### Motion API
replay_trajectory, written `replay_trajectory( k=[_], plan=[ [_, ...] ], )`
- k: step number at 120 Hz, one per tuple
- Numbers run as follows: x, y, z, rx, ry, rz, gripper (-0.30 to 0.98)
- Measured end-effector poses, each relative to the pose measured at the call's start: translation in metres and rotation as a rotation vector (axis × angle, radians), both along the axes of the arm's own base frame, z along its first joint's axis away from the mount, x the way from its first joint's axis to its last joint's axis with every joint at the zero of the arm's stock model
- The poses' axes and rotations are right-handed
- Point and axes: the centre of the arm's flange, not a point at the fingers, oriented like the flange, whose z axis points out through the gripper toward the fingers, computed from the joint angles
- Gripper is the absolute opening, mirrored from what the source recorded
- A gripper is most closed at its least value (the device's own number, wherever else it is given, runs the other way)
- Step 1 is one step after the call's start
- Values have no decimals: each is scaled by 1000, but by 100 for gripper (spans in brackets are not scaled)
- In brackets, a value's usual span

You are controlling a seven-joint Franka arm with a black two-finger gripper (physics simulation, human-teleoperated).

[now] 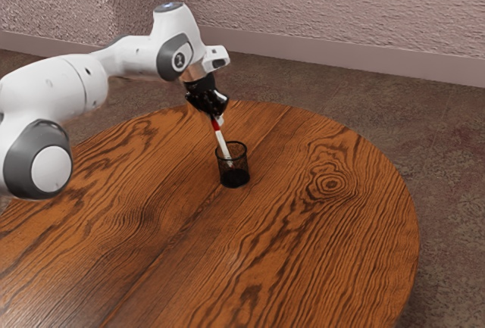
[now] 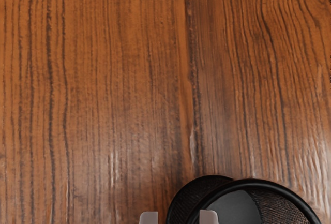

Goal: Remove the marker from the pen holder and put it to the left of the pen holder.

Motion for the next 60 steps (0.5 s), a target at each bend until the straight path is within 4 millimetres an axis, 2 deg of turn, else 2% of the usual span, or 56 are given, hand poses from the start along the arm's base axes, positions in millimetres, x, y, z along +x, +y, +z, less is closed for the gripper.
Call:
replay_trajectory(
  k=[23,42,60],
  plan=[
    [0,8,34,32,-54,11,-10],
    [-3,36,60,82,-90,53,-10],
    [-3,59,66,118,-110,89,-10]
  ],
)
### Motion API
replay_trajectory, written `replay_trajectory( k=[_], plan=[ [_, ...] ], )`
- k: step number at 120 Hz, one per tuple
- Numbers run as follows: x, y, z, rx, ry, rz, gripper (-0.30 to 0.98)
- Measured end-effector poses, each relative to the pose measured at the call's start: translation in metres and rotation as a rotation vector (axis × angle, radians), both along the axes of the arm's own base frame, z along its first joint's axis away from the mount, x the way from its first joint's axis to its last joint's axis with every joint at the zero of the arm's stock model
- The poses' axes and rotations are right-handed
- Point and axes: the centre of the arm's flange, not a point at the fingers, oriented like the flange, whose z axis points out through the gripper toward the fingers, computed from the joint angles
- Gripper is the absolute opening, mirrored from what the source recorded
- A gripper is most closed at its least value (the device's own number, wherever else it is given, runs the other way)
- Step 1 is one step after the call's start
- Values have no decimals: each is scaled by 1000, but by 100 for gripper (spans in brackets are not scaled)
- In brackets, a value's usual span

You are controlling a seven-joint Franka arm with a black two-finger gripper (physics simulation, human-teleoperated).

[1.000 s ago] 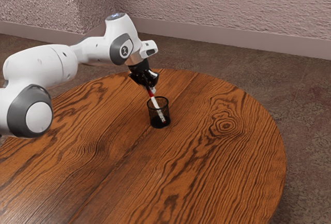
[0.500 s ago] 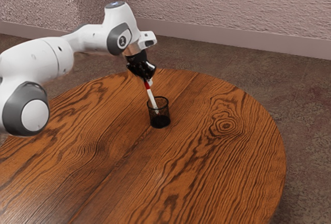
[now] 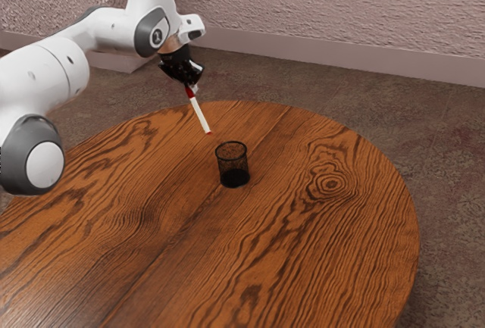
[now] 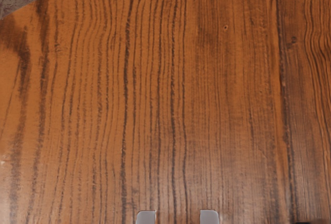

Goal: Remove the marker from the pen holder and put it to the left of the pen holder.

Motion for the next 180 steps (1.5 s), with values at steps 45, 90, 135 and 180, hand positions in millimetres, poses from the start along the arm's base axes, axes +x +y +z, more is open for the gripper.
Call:
replay_trajectory(
  k=[45,90,135,180],
  plan=[
    [3,32,-53,16,-87,59,-10],
    [-6,71,-86,15,-242,145,1],
    [-10,74,-60,-7,-297,143,56],
    [-76,-12,113,-49,-73,25,67]
  ],
)
